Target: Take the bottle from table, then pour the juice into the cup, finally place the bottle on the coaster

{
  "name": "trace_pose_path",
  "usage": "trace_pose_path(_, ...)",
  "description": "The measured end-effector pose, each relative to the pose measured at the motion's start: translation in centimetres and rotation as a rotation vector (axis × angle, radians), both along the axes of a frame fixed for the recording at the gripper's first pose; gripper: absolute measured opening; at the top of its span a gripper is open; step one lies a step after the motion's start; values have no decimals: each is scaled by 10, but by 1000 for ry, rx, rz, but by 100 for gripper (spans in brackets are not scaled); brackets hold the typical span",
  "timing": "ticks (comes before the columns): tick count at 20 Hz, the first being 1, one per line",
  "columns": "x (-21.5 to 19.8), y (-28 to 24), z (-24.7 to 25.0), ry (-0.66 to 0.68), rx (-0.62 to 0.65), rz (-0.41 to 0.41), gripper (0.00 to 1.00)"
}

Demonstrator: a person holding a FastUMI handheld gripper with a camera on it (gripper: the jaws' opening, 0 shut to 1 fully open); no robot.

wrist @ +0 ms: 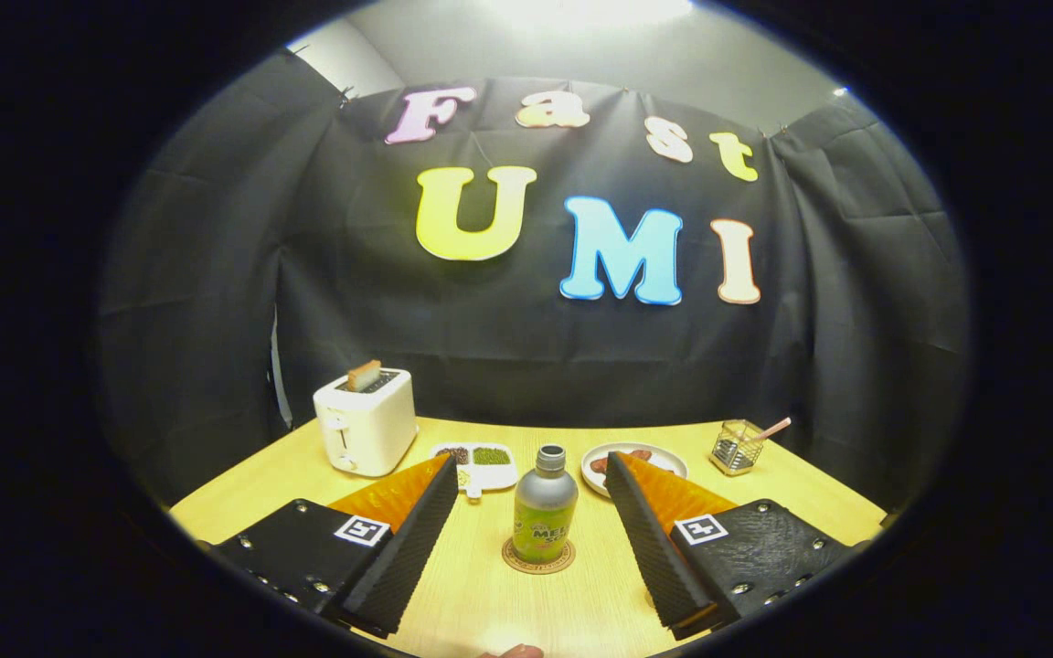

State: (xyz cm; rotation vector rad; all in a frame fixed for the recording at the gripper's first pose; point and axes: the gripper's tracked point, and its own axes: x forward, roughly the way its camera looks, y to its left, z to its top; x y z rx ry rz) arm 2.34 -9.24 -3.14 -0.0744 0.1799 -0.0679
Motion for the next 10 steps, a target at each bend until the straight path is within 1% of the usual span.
trace_pose_path(3, -31, -2, 28, -26, -14, -2, 98)
trace_pose_path(7, -66, 5, 62, -88, 36, 15, 98)
trace_pose_path(10, -84, 11, 78, -109, 46, 38, 98)
